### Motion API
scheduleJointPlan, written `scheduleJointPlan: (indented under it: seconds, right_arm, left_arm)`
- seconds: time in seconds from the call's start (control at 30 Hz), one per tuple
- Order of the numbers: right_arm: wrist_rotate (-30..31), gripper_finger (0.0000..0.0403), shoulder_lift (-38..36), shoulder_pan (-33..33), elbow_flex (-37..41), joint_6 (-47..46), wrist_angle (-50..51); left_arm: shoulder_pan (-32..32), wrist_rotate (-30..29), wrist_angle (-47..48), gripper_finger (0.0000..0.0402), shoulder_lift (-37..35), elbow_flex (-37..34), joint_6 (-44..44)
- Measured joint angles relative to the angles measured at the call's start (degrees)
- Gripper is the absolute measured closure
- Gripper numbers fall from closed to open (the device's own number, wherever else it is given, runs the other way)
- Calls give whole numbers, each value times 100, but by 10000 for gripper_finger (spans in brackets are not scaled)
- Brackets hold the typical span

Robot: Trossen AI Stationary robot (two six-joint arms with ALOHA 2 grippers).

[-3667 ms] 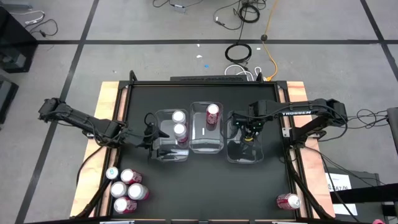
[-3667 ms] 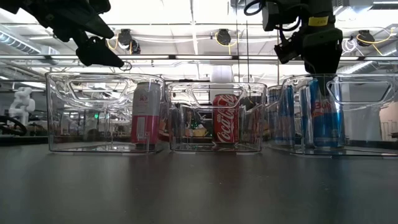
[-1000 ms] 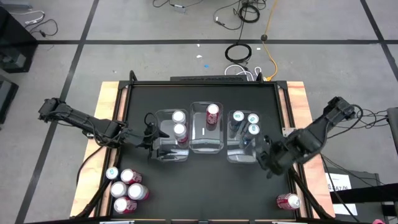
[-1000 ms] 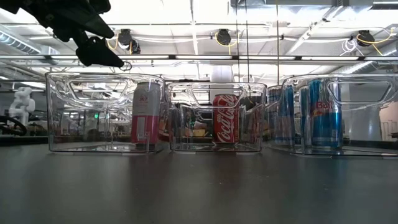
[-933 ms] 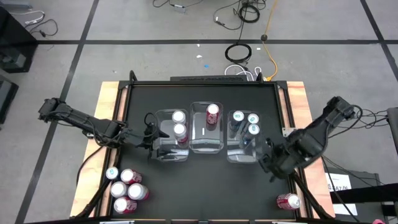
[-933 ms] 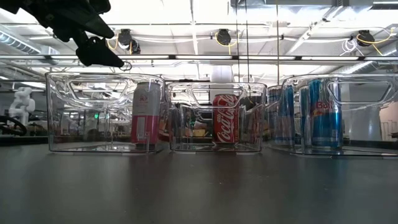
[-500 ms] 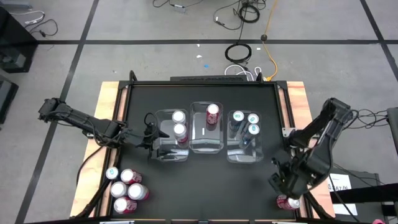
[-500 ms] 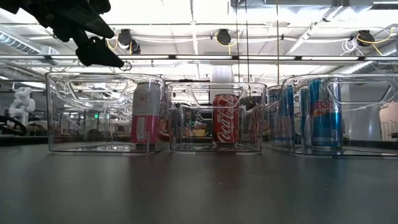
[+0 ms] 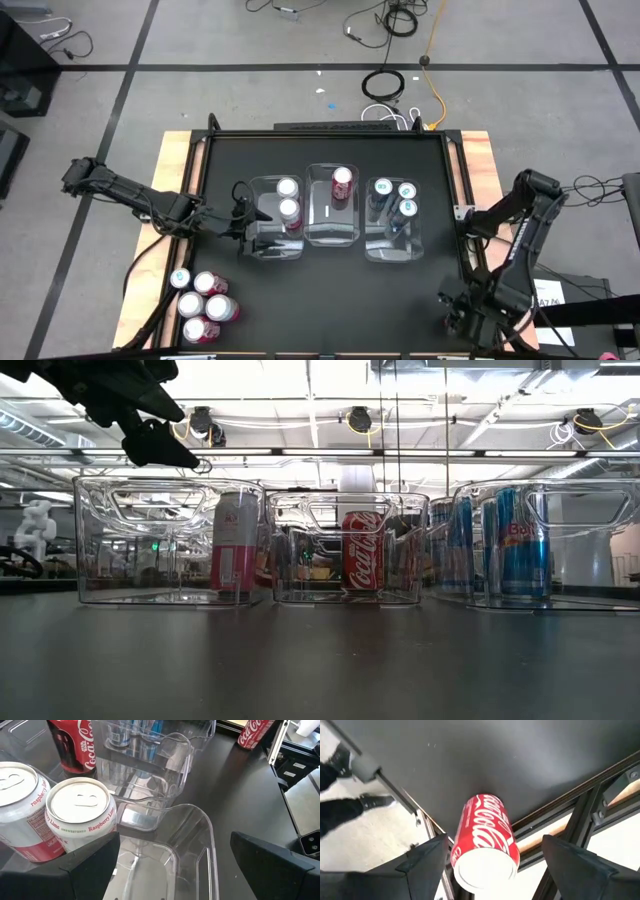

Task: Sort soda cans
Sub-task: Put the bottom right red soda can into the center transparent bin

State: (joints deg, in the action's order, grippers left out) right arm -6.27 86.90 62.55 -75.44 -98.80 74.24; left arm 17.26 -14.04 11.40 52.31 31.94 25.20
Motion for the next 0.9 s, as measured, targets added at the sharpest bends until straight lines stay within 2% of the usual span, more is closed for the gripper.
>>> scheduleJointPlan:
  seconds: [0.33,0.9]
  right_arm:
    - [18,90,133,500,0,575,-155]
    - [31,89,895,727,-26,1169,-446]
  left_arm:
    - [0,0,-1,15,0,0,3]
    - [1,0,0,15,0,0,5]
